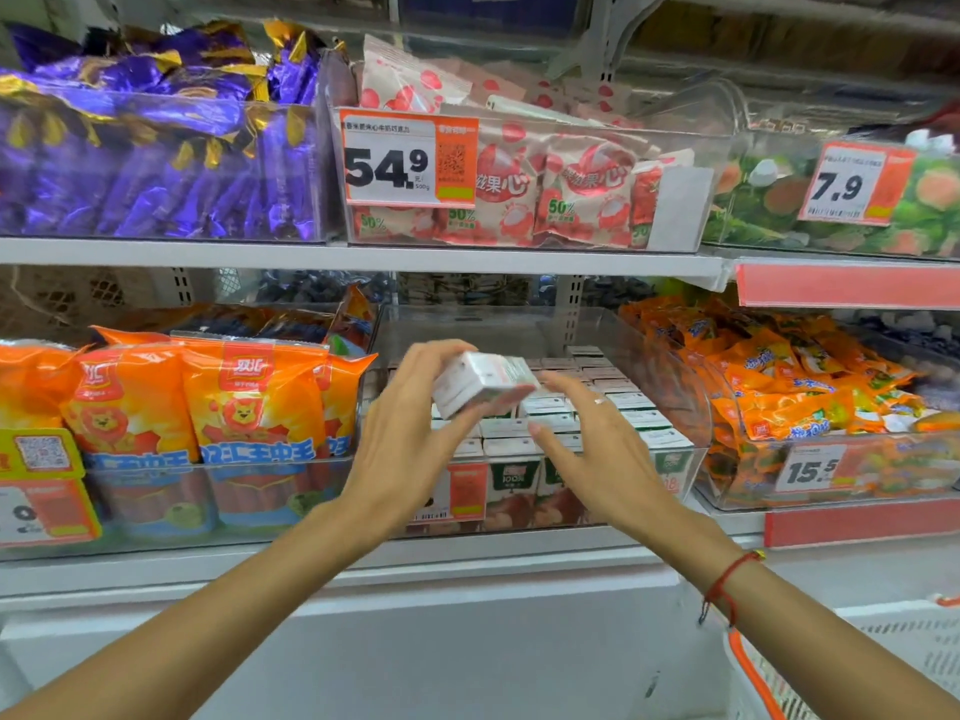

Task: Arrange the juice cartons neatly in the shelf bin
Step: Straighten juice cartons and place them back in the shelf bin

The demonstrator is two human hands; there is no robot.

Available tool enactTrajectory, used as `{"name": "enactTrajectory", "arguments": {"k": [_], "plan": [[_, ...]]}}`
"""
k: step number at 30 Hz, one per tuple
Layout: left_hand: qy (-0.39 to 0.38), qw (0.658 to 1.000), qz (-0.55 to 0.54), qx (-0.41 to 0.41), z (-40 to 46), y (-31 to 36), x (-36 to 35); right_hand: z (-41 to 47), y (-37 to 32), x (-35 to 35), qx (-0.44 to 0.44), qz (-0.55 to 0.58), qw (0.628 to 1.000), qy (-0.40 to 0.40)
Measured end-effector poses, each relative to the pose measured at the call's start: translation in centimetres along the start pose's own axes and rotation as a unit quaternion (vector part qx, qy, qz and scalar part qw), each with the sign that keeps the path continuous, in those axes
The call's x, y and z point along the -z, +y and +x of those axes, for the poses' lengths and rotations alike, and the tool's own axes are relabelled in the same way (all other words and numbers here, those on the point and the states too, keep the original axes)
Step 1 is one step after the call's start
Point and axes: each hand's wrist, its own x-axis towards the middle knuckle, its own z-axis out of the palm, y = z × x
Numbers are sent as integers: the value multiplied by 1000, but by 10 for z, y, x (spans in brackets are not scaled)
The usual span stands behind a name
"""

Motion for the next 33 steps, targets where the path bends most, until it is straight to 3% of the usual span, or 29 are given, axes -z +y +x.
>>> {"name": "enactTrajectory", "arguments": {"k": [3,8,11,14,20,28,33], "plan": [[25,993,-23,109,22,-12,-25,2,17,-5,-37,-108,992,-48],[-22,981,-34,191,41,-34,-45,1,24,-7,-29,-122,990,-56],[-63,979,-43,191,49,-42,-35,1,23,-7,-27,-128,990,-57],[-155,973,-11,173,65,-45,-19,1,23,-7,-14,-143,988,-56],[-339,928,101,120,101,-39,-19,-7,29,-3,42,-162,985,-48],[-430,881,170,104,105,-45,-42,-13,31,-1,54,-125,990,-21],[-402,899,144,99,85,-62,-48,-14,30,-2,51,-130,990,-18]]}}
